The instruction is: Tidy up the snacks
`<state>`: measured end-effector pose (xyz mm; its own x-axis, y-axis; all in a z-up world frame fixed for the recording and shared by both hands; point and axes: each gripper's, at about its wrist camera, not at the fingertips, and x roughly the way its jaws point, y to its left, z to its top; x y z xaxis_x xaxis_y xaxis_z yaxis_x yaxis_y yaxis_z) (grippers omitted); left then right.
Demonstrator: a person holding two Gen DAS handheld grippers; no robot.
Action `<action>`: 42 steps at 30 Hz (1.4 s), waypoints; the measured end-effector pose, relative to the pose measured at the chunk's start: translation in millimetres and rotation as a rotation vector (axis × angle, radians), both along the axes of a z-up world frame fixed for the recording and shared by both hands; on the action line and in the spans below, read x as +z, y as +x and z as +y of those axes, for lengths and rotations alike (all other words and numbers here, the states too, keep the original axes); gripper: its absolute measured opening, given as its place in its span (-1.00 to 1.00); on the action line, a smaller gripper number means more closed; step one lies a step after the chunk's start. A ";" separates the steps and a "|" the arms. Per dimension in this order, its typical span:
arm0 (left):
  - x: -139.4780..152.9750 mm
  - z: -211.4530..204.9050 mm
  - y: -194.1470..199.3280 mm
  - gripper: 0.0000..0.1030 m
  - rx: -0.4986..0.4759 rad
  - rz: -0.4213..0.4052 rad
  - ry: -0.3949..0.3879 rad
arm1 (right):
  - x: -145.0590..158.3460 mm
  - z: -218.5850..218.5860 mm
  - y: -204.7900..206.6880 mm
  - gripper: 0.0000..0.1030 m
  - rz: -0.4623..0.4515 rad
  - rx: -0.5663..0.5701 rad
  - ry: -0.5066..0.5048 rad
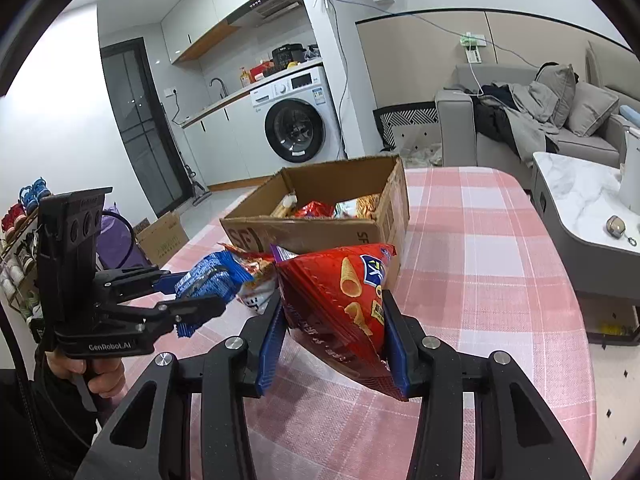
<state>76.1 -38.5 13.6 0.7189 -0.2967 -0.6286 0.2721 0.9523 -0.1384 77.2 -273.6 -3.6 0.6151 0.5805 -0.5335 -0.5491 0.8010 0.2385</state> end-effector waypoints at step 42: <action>67.6 51.6 79.4 -0.20 0.192 -0.108 -0.002 | 50.5 37.5 46.7 -0.13 -0.081 -0.022 0.038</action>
<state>155.4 13.1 81.2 0.8252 -0.1489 -0.5448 0.0988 0.9878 -0.1204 123.9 -236.1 46.9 0.6686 0.5850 -0.4591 -0.5498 0.8046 0.2244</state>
